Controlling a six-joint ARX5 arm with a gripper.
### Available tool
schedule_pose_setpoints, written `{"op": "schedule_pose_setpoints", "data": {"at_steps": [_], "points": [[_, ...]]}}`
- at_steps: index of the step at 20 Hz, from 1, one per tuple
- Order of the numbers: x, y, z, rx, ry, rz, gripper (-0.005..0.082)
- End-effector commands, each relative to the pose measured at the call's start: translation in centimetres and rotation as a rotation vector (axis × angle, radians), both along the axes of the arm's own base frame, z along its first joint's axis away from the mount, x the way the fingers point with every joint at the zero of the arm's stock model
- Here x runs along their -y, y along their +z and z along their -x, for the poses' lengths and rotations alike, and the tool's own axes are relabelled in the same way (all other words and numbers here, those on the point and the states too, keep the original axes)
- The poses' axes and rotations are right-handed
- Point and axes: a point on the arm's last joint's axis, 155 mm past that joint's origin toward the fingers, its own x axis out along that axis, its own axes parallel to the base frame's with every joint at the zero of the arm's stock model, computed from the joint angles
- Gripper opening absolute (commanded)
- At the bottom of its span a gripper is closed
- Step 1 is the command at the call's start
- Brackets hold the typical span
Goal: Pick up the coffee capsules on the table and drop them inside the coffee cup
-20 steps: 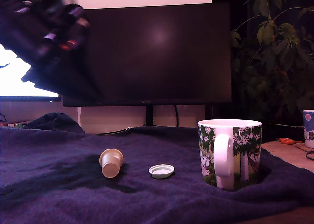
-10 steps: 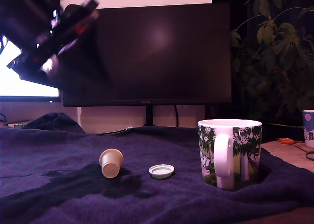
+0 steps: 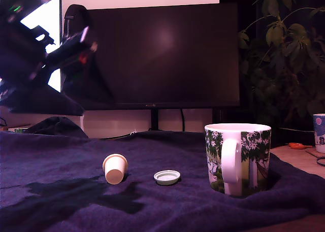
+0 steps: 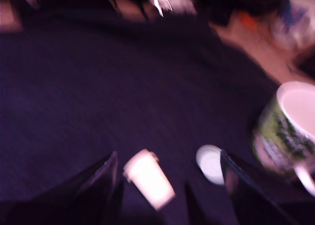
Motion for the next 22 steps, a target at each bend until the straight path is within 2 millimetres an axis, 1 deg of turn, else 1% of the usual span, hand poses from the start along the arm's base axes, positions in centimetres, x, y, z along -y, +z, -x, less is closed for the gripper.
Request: {"op": "schedule_pose_setpoints", "data": {"at_steps": [1,2,7,14,19,22], "points": [[-0.3,0.6,0.2,0.052,0.025,0.038,0.0604],[-0.5,0.8,0.2,0.073,0.041,0.048,0.0604],[-0.2,-0.6,0.3,0.061,0.049,0.02,0.0604],[0.3,-3.6,-0.7,0.012,0.084,0.013,0.0604],[0.6,-6.4,-1.1,-0.035,0.096,-0.003,0.0604],[0.9,-7.6,-1.4,-0.055,0.098,-0.014,0.0604]]}}
